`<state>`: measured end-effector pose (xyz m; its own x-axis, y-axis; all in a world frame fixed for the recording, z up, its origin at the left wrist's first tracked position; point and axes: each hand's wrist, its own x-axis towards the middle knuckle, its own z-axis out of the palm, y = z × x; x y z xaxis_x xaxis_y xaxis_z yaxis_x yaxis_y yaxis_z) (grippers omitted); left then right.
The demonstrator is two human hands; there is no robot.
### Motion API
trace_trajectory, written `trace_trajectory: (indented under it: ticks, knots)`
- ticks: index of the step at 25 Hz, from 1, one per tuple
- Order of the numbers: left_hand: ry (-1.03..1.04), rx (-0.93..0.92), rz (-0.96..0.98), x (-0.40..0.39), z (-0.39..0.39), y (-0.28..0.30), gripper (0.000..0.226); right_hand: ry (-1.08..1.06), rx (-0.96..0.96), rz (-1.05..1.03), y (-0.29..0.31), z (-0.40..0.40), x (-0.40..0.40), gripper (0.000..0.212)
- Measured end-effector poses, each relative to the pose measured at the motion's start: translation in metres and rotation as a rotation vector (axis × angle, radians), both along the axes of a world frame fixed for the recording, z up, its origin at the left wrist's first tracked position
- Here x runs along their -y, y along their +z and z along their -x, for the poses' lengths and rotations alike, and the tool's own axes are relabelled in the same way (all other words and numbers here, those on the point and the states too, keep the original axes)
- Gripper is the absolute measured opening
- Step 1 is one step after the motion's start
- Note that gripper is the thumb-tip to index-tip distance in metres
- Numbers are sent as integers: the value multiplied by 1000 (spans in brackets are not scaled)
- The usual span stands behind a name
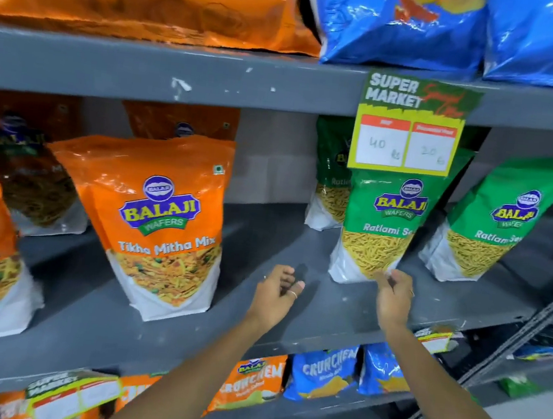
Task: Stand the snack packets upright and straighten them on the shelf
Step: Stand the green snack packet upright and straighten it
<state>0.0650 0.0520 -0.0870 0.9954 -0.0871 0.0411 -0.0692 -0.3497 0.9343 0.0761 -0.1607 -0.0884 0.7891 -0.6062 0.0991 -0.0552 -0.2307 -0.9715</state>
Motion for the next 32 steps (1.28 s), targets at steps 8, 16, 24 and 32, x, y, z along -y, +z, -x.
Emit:
trace_trajectory:
  ticks: [8, 16, 24, 32]
  knots:
    - [-37, -44, -141, 88, -30, 1, 73, 285, -188, -10, -4, -35, 63, 48]
    - [38, -61, 20, 104, -34, -1, 42, 520, -84, 59, -11, -32, 88, 27]
    - [164, -8, 37, 108, -25, -6, 37, 567, -38, 174, -14, -29, 91, 17]
    - [152, 4, 50, 111, -20, -3, 39, 554, -34, 116, -11, -25, 90, 6]
